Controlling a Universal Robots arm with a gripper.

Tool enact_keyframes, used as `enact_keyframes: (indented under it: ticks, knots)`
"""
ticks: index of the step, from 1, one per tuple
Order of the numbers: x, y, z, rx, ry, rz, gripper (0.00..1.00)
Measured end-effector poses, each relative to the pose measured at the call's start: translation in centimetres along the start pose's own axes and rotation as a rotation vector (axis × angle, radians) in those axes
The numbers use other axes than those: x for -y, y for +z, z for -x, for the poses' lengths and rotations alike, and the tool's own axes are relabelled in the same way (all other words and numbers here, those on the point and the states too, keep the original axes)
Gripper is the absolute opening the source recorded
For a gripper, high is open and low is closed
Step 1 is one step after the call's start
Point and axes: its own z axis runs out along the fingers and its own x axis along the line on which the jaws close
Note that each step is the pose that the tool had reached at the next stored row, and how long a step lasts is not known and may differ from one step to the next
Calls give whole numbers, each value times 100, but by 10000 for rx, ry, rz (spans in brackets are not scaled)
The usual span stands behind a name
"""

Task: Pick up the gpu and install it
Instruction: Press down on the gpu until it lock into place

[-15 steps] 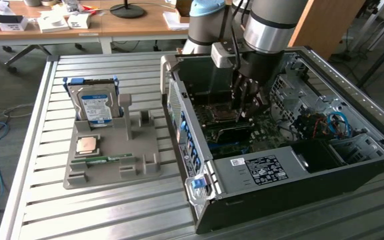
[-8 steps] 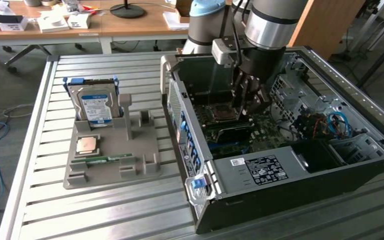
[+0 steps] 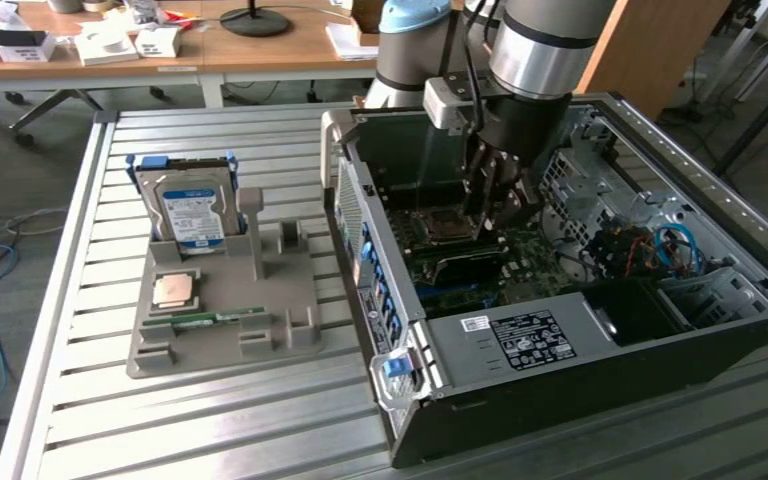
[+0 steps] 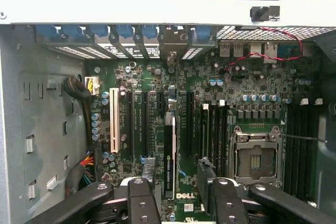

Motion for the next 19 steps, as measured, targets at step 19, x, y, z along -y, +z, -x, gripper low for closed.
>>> enact_keyframes:
  ticks: [19]
  knots:
    - [0, 9, 0, 0, 0, 0, 11]
